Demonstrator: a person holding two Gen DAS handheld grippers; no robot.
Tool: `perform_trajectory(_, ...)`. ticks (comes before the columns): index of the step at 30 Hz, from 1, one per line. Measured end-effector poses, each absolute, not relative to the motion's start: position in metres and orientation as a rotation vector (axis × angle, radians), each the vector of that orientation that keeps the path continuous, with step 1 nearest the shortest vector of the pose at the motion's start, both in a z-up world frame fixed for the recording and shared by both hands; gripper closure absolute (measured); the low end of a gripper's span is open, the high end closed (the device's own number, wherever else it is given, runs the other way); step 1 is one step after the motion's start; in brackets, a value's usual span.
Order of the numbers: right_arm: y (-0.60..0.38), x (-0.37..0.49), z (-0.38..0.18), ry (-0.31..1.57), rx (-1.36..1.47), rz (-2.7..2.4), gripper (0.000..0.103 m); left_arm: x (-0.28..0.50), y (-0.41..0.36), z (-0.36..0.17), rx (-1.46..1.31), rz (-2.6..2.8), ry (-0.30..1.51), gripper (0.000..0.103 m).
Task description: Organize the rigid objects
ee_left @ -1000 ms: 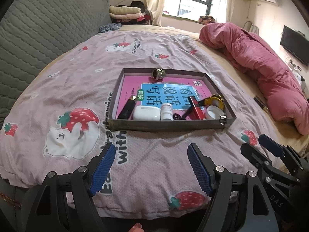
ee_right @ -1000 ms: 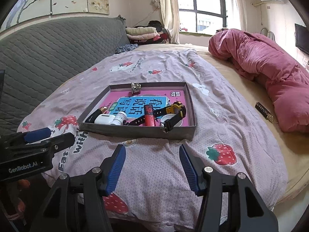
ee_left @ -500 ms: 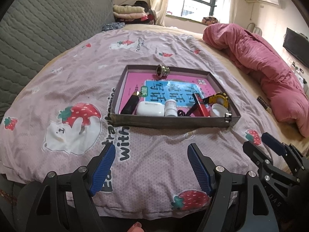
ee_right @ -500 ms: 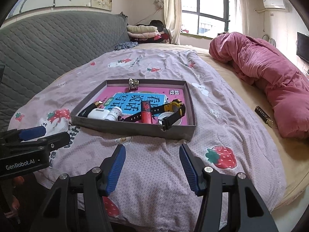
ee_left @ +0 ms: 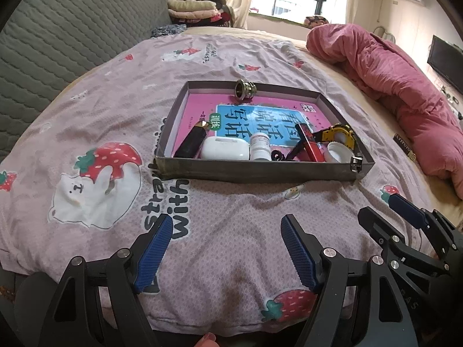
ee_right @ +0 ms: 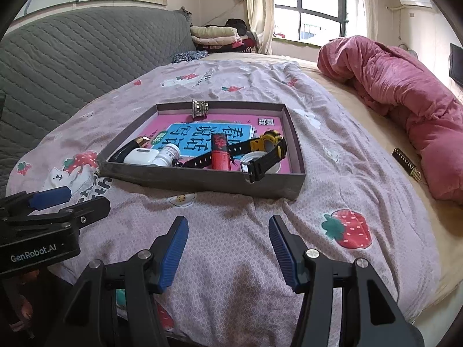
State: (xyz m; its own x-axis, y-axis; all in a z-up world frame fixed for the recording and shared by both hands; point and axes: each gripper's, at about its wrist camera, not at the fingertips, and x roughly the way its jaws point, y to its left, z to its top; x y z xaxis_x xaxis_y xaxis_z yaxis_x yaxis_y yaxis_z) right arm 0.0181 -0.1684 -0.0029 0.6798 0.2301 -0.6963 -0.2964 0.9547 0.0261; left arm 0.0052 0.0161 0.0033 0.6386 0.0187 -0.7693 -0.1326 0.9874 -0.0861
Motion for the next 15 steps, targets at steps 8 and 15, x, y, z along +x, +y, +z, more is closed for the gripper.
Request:
perform_trajectory(8, -0.1712, 0.0198, -0.0058, 0.784, -0.083, 0.281, 0.046, 0.0113, 0.0137, -0.0060, -0.133, 0.092, 0.900, 0.025)
perform_trajectory(15, -0.1730, 0.0231, -0.0092, 0.803, -0.081, 0.264, 0.046, 0.0129, 0.0123, -0.0070, -0.121, 0.097, 0.905, 0.025)
